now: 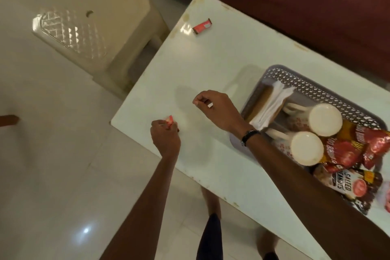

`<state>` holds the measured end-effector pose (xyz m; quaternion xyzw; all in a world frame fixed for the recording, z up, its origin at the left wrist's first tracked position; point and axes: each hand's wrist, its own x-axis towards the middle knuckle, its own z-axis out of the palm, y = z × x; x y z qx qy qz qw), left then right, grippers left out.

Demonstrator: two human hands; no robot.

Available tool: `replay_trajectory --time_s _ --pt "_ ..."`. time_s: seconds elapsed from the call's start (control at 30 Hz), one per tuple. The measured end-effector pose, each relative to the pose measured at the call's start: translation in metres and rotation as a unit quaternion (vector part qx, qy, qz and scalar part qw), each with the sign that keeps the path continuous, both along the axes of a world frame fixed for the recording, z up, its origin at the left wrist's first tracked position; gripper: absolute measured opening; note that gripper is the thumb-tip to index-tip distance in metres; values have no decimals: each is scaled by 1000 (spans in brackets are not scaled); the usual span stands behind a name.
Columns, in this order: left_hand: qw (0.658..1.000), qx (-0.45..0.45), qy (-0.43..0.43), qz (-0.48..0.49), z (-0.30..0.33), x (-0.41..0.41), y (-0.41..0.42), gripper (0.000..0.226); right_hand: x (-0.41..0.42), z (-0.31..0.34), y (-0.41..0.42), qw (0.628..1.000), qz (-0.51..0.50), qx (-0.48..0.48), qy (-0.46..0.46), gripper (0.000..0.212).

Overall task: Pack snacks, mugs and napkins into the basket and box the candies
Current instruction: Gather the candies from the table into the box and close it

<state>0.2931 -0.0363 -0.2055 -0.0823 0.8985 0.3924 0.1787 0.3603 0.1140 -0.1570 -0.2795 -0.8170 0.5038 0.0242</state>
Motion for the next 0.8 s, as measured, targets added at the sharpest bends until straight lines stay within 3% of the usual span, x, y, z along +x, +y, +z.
replay_trajectory --time_s 0.1,0.23,0.5,0.63,0.8 --pt "995 18 3 -95 -2 -17 14 12 -24 -10 16 998 13 65 -10 16" --pt "975 55 21 -212 -8 -49 46 10 -68 -21 55 980 42 181 -76 35" --pt "983 77 -60 -156 -15 -83 88 29 -136 -44 122 918 49 366 -144 63" --pt "982 62 -63 -167 -13 -86 88 32 -144 -53 135 914 51 376 -141 57" --pt "981 55 -69 -176 -9 -87 89 32 -119 -59 113 889 28 446 -101 23"
